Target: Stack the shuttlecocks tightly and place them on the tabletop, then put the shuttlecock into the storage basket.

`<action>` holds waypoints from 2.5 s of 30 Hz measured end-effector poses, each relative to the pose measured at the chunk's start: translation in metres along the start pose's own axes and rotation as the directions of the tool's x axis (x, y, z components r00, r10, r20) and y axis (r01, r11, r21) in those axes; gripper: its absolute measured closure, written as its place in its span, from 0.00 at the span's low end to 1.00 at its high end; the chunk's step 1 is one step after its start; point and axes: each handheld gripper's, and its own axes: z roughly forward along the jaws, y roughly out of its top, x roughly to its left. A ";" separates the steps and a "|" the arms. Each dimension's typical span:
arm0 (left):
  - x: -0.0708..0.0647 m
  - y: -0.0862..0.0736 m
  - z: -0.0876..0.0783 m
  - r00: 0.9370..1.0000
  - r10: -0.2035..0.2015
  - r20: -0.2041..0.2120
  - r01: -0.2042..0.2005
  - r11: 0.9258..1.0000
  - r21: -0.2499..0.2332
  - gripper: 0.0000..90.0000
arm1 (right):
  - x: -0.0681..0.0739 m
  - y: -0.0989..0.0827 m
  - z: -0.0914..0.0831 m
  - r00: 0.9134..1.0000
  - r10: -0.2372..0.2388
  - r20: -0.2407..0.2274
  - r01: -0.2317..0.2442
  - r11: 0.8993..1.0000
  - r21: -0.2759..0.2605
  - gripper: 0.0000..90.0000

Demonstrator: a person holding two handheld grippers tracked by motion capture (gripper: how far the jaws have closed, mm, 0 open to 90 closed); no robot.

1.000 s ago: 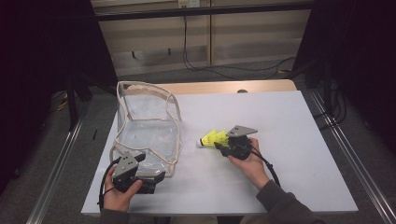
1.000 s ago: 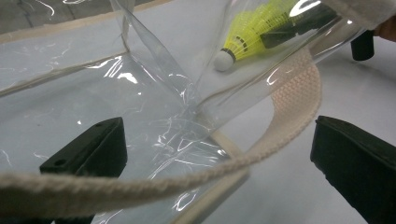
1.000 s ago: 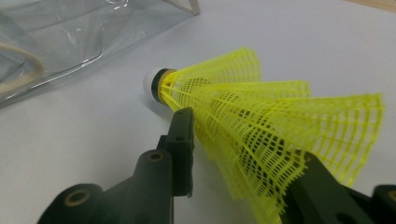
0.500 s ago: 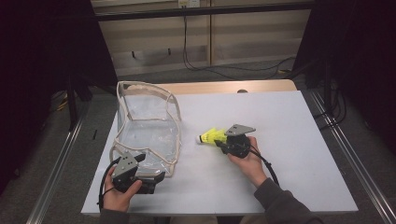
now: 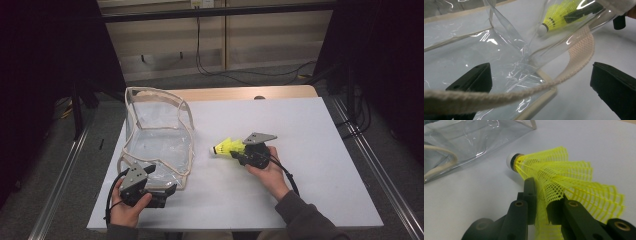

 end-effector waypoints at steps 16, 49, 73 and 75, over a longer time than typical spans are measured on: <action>-0.001 0.003 -0.002 1.000 -0.007 -0.008 0.007 1.000 -0.013 0.04 | -0.002 0.008 -0.015 0.999 0.016 -0.045 -0.016 1.000 0.002 0.89; 0.000 0.002 -0.002 1.000 -0.003 -0.002 0.003 1.000 -0.021 0.04 | -0.001 0.050 -0.048 0.994 0.004 -0.105 -0.007 1.000 -0.021 0.89; 0.001 0.002 -0.001 1.000 -0.003 0.002 0.003 1.000 -0.022 0.04 | 0.001 0.084 -0.060 0.991 -0.014 -0.133 0.010 0.999 -0.034 0.89; 0.001 0.001 -0.001 1.000 -0.008 0.002 0.008 1.000 -0.022 0.04 | 0.000 0.085 -0.061 0.991 -0.012 -0.134 0.008 0.999 -0.032 0.88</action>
